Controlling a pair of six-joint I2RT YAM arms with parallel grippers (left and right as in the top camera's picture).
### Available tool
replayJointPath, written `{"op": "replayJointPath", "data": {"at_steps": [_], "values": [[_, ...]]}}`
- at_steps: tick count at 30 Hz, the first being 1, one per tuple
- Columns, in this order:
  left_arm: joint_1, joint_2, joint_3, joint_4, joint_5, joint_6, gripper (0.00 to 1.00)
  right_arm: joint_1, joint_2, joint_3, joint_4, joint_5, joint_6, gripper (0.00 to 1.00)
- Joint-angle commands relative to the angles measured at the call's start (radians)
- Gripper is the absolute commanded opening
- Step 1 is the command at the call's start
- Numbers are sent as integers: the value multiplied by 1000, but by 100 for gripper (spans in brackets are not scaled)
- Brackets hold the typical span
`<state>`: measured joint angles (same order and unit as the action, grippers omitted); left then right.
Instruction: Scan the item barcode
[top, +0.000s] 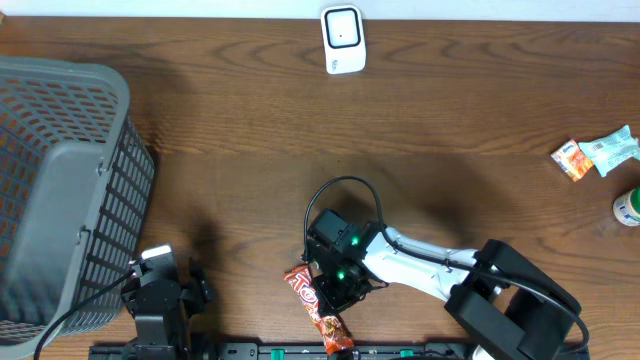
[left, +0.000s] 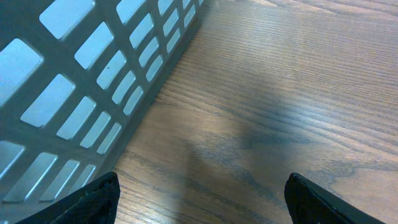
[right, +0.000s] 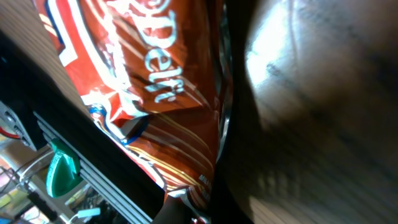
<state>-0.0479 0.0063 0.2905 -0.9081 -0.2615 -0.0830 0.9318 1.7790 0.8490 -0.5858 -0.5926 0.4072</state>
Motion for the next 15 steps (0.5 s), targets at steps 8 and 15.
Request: {"op": "replayJointPath", "data": {"at_steps": [8,15], "values": [[-3,-2,-10,-31,-9,-8,85,-112,-121,61,145,-218,-267,1],[-3,-2,-10,-31,-9,-8,85,-212,-124,61,65,520,-293,2]]}}
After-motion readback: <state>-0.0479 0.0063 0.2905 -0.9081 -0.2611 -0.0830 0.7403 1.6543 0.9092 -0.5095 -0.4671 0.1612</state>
